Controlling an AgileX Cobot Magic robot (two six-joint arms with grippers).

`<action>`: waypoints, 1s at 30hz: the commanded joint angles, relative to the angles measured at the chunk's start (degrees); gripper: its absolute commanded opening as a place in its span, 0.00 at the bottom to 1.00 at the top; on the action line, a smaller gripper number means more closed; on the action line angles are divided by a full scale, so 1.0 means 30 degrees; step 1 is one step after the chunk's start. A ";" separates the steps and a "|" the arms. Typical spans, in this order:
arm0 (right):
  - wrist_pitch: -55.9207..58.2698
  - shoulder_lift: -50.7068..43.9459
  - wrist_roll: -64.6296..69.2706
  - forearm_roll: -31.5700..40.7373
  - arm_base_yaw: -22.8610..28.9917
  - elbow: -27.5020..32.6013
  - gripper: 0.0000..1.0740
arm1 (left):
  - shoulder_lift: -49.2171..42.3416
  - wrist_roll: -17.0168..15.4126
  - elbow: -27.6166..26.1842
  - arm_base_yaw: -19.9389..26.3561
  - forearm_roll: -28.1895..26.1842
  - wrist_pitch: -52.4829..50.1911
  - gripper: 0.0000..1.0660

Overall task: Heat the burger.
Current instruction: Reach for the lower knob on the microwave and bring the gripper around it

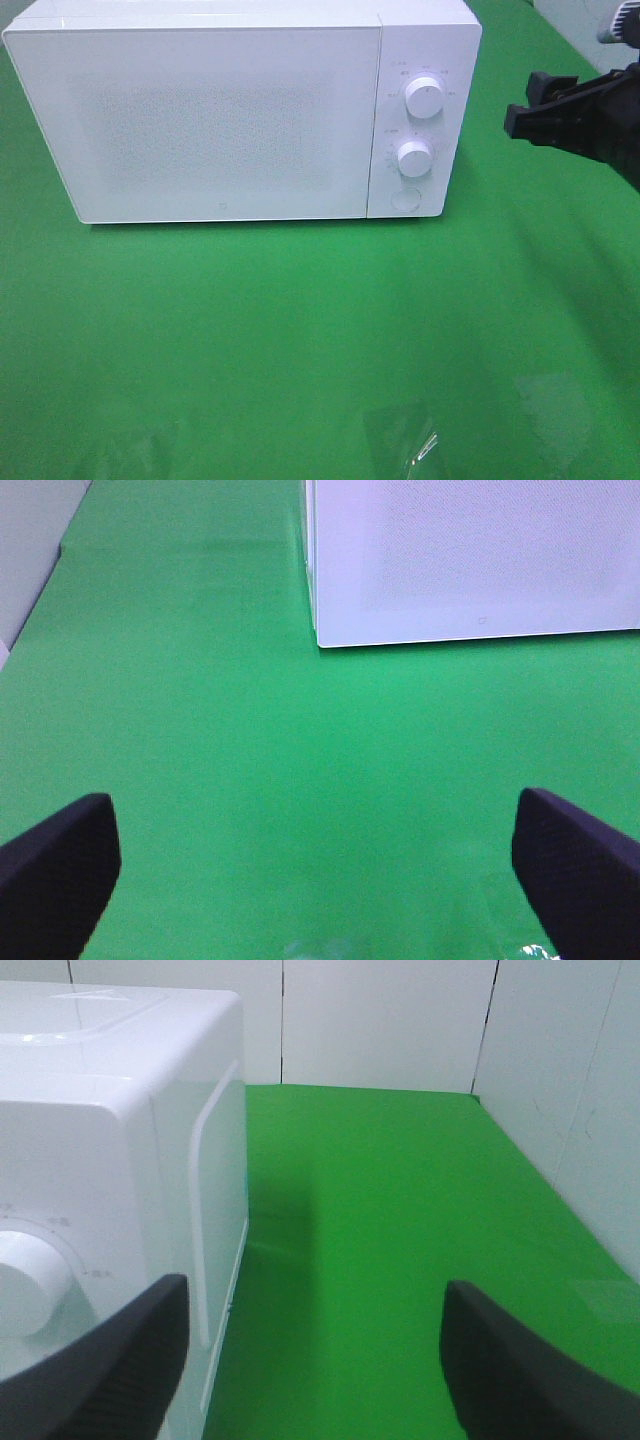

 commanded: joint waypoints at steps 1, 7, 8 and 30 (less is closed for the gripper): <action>-0.1375 0.0420 -0.1203 0.1413 0.1203 0.0057 0.65 | -0.0458 -0.0095 0.0057 0.0019 -0.0076 -0.0134 0.94; -0.4183 0.2024 -0.1795 0.4603 0.5042 0.0057 0.65 | -0.0458 -0.0095 0.0057 0.0019 -0.0076 -0.0134 0.94; -0.4183 0.2024 -0.1795 0.4603 0.5042 0.0057 0.65 | -0.0458 -0.0095 0.0057 0.0019 -0.0076 -0.0134 0.94; -0.6570 0.5252 -0.0898 0.7907 0.8709 0.0000 0.78 | -0.0458 -0.0095 0.0057 0.0019 -0.0076 -0.0134 0.94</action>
